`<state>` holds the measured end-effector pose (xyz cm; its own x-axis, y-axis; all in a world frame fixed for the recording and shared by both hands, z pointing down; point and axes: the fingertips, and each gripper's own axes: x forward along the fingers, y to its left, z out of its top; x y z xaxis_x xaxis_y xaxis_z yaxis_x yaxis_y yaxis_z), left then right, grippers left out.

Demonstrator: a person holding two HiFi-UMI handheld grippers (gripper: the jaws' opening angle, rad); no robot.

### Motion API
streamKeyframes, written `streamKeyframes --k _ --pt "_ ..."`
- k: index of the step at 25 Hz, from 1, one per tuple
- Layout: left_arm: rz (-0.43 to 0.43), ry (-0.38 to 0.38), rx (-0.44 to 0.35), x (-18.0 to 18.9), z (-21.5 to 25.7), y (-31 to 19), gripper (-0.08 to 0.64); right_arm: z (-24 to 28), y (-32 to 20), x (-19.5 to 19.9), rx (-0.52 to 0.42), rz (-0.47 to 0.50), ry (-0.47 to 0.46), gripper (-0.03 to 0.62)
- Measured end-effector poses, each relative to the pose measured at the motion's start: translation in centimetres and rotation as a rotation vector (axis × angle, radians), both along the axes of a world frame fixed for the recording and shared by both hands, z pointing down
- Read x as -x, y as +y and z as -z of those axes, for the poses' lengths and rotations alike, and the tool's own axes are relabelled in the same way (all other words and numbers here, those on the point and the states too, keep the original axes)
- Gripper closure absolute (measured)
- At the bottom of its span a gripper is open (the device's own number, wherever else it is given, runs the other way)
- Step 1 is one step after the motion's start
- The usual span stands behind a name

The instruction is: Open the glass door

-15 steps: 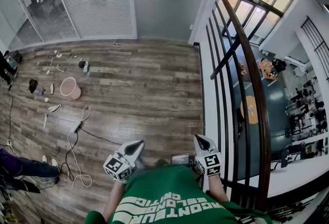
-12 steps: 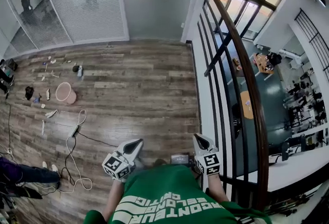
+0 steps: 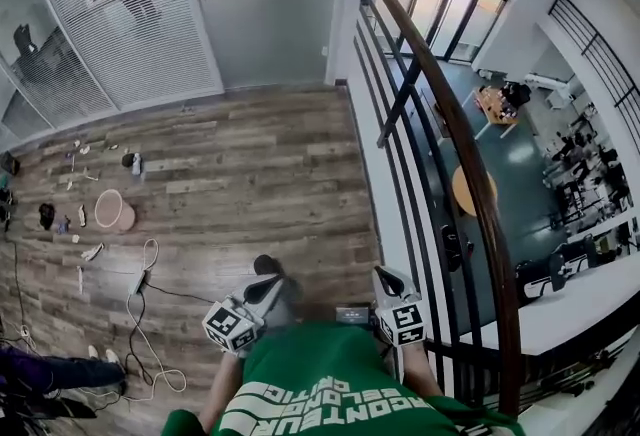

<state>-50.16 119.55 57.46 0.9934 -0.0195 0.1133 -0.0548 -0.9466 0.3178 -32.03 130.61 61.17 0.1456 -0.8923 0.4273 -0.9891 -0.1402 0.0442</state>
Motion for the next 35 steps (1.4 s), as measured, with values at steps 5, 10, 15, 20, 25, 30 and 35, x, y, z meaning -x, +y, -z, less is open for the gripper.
streamKeyframes --k 5,10,15,20,25,30,35 --pt "-0.032 0.005 0.015 -3.3 -0.5 -3.7 0.546 -0.4 -3.5 -2.8 0.014 -0.026 0.020 0.600" --pt "-0.051 0.030 0.003 -7.5 0.4 -9.8 0.546 0.7 -9.1 -6.5 0.014 -0.055 0.043 0.600" --pt "-0.047 0.057 -0.008 -11.1 1.2 -16.1 0.545 1.6 -15.0 -10.0 0.017 -0.056 0.063 0.600" --pt "-0.047 0.080 -0.013 -13.8 2.0 -21.1 0.546 2.7 -20.1 -12.5 0.016 -0.046 0.098 0.600" --pt "-0.074 0.072 0.008 -15.8 2.6 -23.3 0.546 1.8 -21.9 -13.5 0.053 -0.067 0.069 0.600" --pt "-0.091 0.046 0.037 -17.8 1.7 -24.6 0.545 0.8 -24.2 -15.1 0.084 -0.063 0.043 0.600" --pt "-0.069 0.034 0.047 -20.4 1.1 -28.0 0.546 0.3 -28.9 -17.8 0.092 -0.021 0.046 0.600"
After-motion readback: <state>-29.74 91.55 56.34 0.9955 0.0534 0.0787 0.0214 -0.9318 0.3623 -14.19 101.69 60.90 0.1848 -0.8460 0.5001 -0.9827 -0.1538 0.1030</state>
